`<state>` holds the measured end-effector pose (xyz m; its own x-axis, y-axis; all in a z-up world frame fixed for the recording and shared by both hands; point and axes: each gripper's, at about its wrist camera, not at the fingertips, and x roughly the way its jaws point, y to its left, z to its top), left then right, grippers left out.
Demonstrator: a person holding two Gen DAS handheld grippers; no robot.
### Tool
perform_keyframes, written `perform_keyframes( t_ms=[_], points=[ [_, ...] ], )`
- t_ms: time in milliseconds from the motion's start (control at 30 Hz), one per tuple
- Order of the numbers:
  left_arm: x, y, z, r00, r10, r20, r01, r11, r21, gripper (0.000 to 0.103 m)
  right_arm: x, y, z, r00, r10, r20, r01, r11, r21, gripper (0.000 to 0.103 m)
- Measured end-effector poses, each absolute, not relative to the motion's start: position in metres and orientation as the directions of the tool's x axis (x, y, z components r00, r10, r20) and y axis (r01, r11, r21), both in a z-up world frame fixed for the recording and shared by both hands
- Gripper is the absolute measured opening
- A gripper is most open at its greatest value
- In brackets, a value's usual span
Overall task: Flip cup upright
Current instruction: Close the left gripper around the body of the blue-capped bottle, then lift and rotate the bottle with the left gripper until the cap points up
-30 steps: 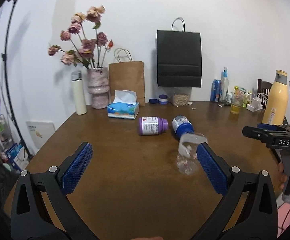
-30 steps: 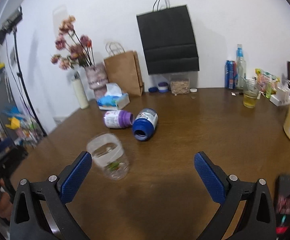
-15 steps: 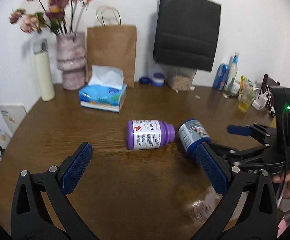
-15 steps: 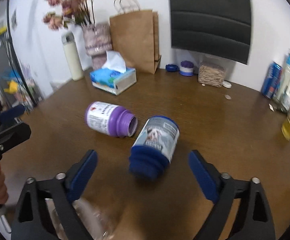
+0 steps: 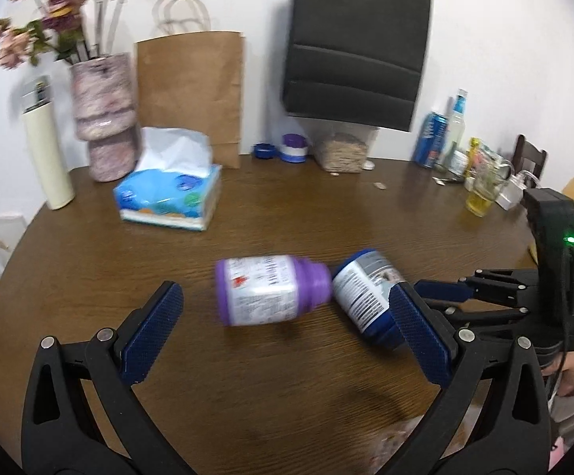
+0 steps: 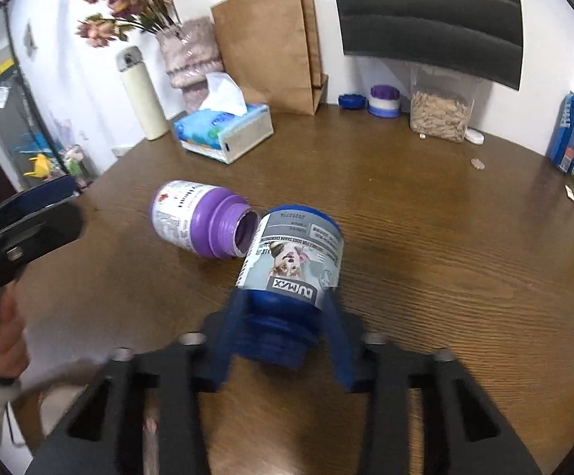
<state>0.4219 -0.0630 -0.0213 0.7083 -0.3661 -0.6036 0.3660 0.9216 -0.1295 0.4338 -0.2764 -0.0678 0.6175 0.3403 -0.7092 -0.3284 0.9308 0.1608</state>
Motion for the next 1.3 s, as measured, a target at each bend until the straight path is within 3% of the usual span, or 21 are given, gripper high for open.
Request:
perform_keyframes(
  t_ms=[100,233,333,367,500,567,633,667,700,800,867,900,1000,1100,1300],
  points=[
    [0.427,-0.085,-0.016,0.676,-0.406,-0.615,0.422,0.897,-0.129,0.103,0.427,-0.291,-0.068,0.605,0.316,-0.73,-0.328,0.935,0.133,0.01],
    [0.447,-0.124,-0.018,0.597,-0.444,-0.668,0.499,0.858,-0.125,0.099,0.416,-0.307,-0.072,0.591,0.368,-0.718,-0.334,0.922,0.197,0.011],
    [0.473,-0.148,-0.031,0.519,-0.424,-0.742,0.51,0.85,-0.13,0.082,0.409,-0.315,-0.073,0.608,0.366,-0.705,-0.327,0.924,0.198,0.011],
    [0.482,-0.155,-0.036,0.492,-0.413,-0.767,0.514,0.848,-0.127,0.071,0.407,-0.317,-0.074,0.605,0.364,-0.708,-0.321,0.925,0.2,0.011],
    [0.499,-0.167,-0.055,0.433,-0.369,-0.823,0.511,0.852,-0.113,0.052,0.402,-0.319,-0.083,0.58,0.389,-0.716,-0.333,0.915,0.227,0.017],
    [0.496,-0.167,-0.059,0.423,-0.377,-0.824,0.522,0.844,-0.118,0.052,0.4,-0.316,-0.087,0.563,0.415,-0.714,-0.349,0.903,0.25,0.023],
    [0.491,-0.164,-0.061,0.403,-0.403,-0.822,0.552,0.823,-0.133,0.052,0.401,-0.312,-0.092,0.538,0.467,-0.702,-0.364,0.88,0.306,0.04],
    [0.488,-0.162,-0.06,0.392,-0.421,-0.818,0.574,0.807,-0.14,0.053,0.403,-0.309,-0.094,0.526,0.488,-0.697,-0.368,0.869,0.331,0.067],
    [0.484,-0.16,-0.058,0.39,-0.427,-0.816,0.586,0.798,-0.137,0.053,0.404,-0.305,-0.096,0.523,0.496,-0.693,-0.363,0.865,0.346,0.084],
    [0.476,-0.153,-0.054,0.387,-0.437,-0.812,0.626,0.771,-0.117,0.055,0.41,-0.294,-0.097,0.553,0.461,-0.693,-0.345,0.885,0.313,0.084],
    [0.474,-0.151,-0.058,0.379,-0.416,-0.827,0.635,0.767,-0.095,0.066,0.418,-0.296,-0.096,0.574,0.437,-0.693,-0.304,0.899,0.316,0.084],
    [0.473,-0.15,-0.061,0.377,-0.397,-0.837,0.629,0.773,-0.083,0.067,0.421,-0.297,-0.095,0.59,0.41,-0.695,-0.279,0.912,0.301,0.084],
    [0.471,-0.149,-0.061,0.362,-0.412,-0.836,0.638,0.764,-0.1,0.067,0.424,-0.307,-0.094,0.613,0.402,-0.68,-0.257,0.915,0.31,0.084],
    [0.47,-0.152,-0.063,0.355,-0.415,-0.838,0.655,0.75,-0.094,0.067,0.424,-0.315,-0.095,0.645,0.3,-0.703,-0.19,0.954,0.233,0.084],
    [0.467,-0.171,-0.074,0.302,-0.401,-0.865,0.709,0.701,-0.078,0.067,0.421,-0.33,-0.094,0.668,0.278,-0.69,-0.148,0.959,0.243,0.084]
  ],
)
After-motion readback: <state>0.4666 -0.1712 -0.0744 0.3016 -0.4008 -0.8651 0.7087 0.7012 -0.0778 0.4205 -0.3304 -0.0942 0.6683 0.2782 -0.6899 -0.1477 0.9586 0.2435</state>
